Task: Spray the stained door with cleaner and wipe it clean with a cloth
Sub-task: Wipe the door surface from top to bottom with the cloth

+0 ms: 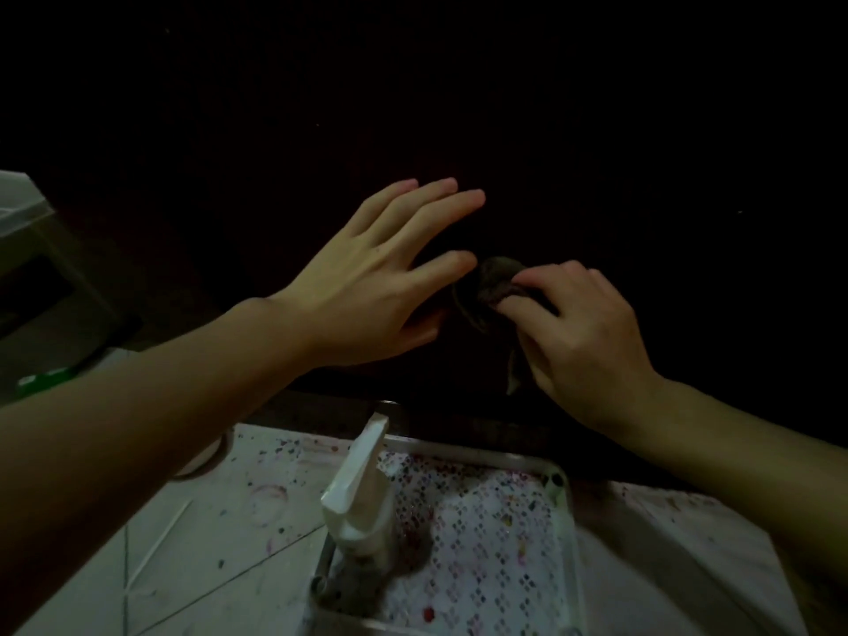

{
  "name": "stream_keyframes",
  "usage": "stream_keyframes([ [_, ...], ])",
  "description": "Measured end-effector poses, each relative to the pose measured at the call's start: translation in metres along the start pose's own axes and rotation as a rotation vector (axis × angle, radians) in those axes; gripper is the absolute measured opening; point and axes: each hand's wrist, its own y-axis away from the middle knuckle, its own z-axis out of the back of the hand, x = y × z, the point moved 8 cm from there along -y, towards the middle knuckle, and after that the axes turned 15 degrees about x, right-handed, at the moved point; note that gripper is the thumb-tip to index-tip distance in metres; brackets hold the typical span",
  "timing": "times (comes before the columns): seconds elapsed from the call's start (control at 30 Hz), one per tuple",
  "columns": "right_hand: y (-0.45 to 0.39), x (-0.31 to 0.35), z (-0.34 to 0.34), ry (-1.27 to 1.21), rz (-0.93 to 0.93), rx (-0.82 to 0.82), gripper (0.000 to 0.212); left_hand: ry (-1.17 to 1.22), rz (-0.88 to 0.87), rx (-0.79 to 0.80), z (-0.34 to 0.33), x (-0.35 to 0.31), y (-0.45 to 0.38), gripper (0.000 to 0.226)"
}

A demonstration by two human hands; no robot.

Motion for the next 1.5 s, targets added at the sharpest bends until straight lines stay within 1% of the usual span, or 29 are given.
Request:
stream_keyframes([
  [0.1, 0.009, -0.005, 0.000, -0.167, -0.118, 0.033, 0.023, -0.009, 0.006, 0.066, -0.002, -0.003, 0.000, 0.053],
  [0.2, 0.029, -0.002, -0.011, -0.360, -0.243, 0.082, 0.026, 0.018, -0.006, 0.114, -0.007, -0.013, 0.009, 0.045],
  [0.27, 0.046, 0.008, -0.024, -0.452, -0.300, 0.138, 0.024, 0.093, -0.015, 0.180, -0.016, -0.025, 0.020, 0.043],
  [0.33, 0.065, 0.020, -0.043, -0.526, -0.368, 0.214, 0.023, 0.210, 0.003, 0.276, -0.027, -0.037, 0.033, 0.046],
  [0.43, 0.094, 0.042, -0.080, -0.594, -0.458, 0.343, 0.024, 0.427, 0.080, 0.457, -0.048, -0.051, 0.052, 0.049],
  [0.5, 0.110, 0.059, -0.107, -0.606, -0.477, 0.451, 0.024, 0.502, 0.139, 0.604, -0.063, -0.056, 0.061, 0.047],
  [0.6, 0.132, 0.075, -0.148, -0.619, -0.552, 0.632, 0.022, 0.577, 0.214, 0.803, -0.083, -0.061, 0.070, 0.038],
  [0.67, 0.144, 0.081, -0.175, -0.632, -0.590, 0.767, 0.022, 0.623, 0.253, 0.880, -0.091, -0.063, 0.073, 0.034],
  [0.7, 0.149, 0.085, -0.188, -0.638, -0.592, 0.859, 0.022, 0.648, 0.274, 0.895, -0.094, -0.062, 0.074, 0.032],
  [0.8, 0.164, 0.099, -0.225, -0.660, -0.536, 1.149, 0.025, 0.706, 0.323, 0.884, -0.096, -0.062, 0.074, 0.021],
  [0.87, 0.170, 0.103, -0.235, -0.636, -0.512, 1.253, 0.030, 0.731, 0.369, 0.844, -0.097, -0.060, 0.072, 0.016],
  [0.9, 0.172, 0.103, -0.237, -0.634, -0.509, 1.260, 0.029, 0.744, 0.409, 0.812, -0.098, -0.057, 0.072, 0.019],
  [0.97, 0.176, 0.100, -0.237, -0.651, -0.530, 1.220, 0.029, 0.762, 0.498, 0.742, -0.098, -0.052, 0.071, 0.027],
  [1.07, 0.188, 0.089, -0.240, -0.649, -0.631, 1.140, 0.048, 0.823, 0.592, 0.677, -0.099, -0.050, 0.069, 0.029],
  [1.13, 0.196, 0.080, -0.242, -0.629, -0.699, 1.126, 0.043, 0.867, 0.612, 0.663, -0.099, -0.053, 0.064, 0.029],
  [1.27, 0.202, 0.065, -0.241, -0.540, -0.716, 1.142, 0.036, 0.909, 0.607, 0.637, -0.097, -0.063, 0.047, 0.030],
  [1.33, 0.203, 0.062, -0.240, -0.536, -0.719, 1.142, 0.033, 0.929, 0.615, 0.632, -0.098, -0.066, 0.039, 0.031],
  [1.5, 0.201, 0.063, -0.237, -0.586, -0.722, 1.122, 0.039, 0.954, 0.668, 0.609, -0.101, -0.067, 0.028, 0.029],
])
